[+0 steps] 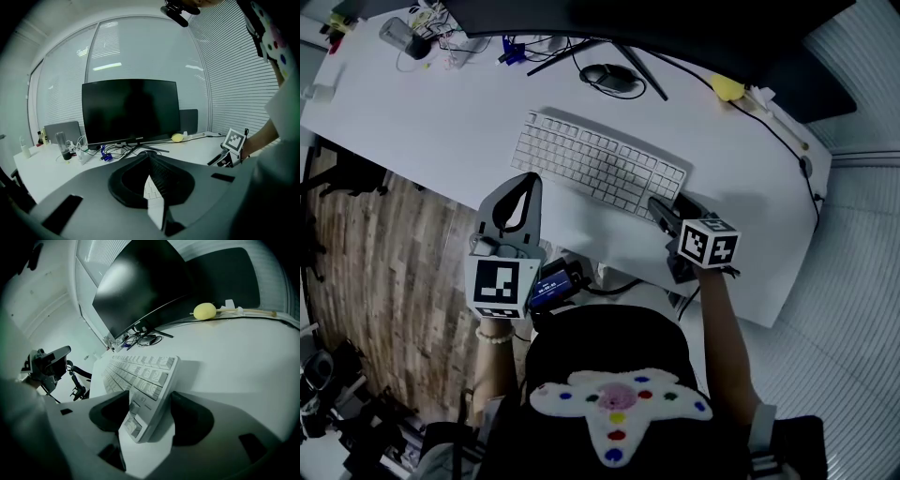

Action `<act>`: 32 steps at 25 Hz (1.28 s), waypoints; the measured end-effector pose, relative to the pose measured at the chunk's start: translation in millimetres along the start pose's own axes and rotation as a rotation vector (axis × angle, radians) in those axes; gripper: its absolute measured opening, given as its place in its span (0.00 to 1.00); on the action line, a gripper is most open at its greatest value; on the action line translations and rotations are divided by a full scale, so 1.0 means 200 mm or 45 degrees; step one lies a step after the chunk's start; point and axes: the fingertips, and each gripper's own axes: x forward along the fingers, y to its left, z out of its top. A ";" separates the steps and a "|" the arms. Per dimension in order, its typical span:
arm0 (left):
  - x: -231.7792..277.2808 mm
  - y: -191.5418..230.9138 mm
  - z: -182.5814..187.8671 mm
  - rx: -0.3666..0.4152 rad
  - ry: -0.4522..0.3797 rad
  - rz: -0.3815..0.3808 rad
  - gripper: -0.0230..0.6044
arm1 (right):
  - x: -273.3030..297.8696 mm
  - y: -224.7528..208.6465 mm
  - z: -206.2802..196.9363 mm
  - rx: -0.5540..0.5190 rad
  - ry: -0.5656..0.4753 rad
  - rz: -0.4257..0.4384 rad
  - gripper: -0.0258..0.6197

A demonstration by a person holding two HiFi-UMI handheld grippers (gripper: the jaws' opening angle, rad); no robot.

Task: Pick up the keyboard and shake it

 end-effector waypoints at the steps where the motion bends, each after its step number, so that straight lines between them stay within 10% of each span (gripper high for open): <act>1: 0.01 0.01 -0.01 -0.005 0.008 -0.003 0.06 | 0.00 0.00 0.00 0.010 -0.001 -0.004 0.49; 14: 0.11 0.28 -0.25 -0.208 0.151 -0.066 0.07 | -0.04 0.01 0.03 0.052 -0.038 -0.111 0.46; 32: 0.48 0.40 -0.73 -0.513 0.497 -0.604 0.43 | -0.11 0.05 0.11 0.142 -0.127 -0.249 0.45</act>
